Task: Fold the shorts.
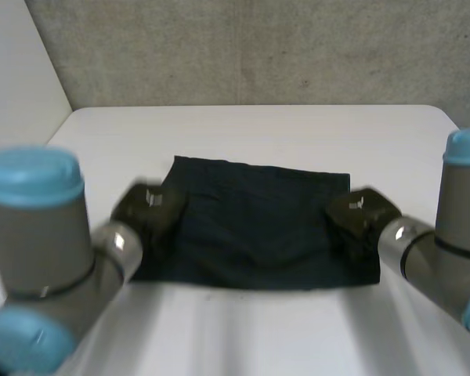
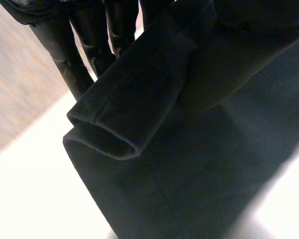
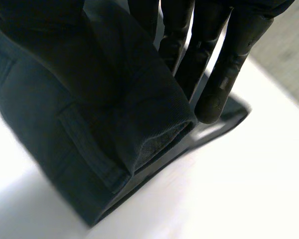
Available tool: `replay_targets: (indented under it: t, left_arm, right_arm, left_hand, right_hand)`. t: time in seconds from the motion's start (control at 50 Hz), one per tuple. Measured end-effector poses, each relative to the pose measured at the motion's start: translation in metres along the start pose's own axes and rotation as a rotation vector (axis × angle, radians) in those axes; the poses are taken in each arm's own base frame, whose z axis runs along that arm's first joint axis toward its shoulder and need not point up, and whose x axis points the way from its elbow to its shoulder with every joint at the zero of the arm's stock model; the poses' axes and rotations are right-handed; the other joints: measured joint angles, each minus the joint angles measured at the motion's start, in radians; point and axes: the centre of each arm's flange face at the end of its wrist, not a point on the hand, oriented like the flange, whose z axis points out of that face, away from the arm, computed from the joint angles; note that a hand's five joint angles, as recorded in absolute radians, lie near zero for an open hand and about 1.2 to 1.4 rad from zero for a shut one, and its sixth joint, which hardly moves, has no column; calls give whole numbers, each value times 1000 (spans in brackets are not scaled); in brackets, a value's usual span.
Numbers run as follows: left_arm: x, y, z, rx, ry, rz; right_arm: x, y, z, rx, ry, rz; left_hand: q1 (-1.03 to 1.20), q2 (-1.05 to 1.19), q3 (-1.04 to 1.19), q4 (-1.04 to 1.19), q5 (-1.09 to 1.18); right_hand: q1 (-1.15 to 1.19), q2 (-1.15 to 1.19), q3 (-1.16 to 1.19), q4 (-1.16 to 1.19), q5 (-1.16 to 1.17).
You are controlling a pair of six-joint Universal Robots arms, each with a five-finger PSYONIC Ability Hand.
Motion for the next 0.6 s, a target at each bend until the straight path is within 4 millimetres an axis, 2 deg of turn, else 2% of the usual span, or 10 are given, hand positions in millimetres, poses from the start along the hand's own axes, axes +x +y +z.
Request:
replay_targets:
  t: [0.16,0.24,0.26,0.32,0.36,0.4,0.42,0.44,0.5,0.6]
  left_arm:
    - [-17,-42,78,148,-107,98]
    - [-14,-38,116,172,-126,121]
    - [-9,-31,144,189,-137,134]
    - [-3,-20,170,206,-147,147]
    - [2,-10,188,225,-157,157]
    - [4,-5,197,235,-163,161]
    - [6,-1,204,243,-169,164]
    - [8,2,209,250,-173,166]
    - [13,7,215,259,-177,168]
    - [16,-4,208,268,-177,165]
  right_arm:
    - [28,-40,32,175,121,-57]
    - [39,-48,57,216,189,-96]
    - [49,-50,84,237,268,-142]
    - [55,-46,110,241,333,-185]
    - [56,-37,131,232,373,-221]
    - [56,-32,142,224,387,-237]
    - [55,-26,151,216,393,-249]
    - [53,-20,158,209,395,-257]
    - [51,-13,167,203,392,-259]
    - [58,-26,157,246,391,-191]
  left_hand:
    - [0,0,0,0,0]
    - [0,1,0,0,0]
    - [0,2,2,0,0]
    - [0,-1,2,-2,0]
    - [-202,-228,-203,-209,-178]
    - [-295,-313,-285,-292,-260]
    - [-701,-666,-633,-648,-617]
    - [-849,-801,-787,-806,-770]
    - [-950,-981,-968,-981,-933]
    - [-950,-991,-977,-987,-936]
  right_hand:
    - [0,0,0,0,0]
    - [0,0,0,0,0]
    - [0,0,0,0,0]
    - [0,0,0,0,0]
    - [-31,-57,-55,-56,-45]
    - [-124,-172,-162,-161,-135]
    - [-259,-314,-319,-299,-265]
    - [-477,-520,-520,-520,-479]
    - [-761,-915,-921,-919,-883]
    - [-777,-951,-982,-958,-924]
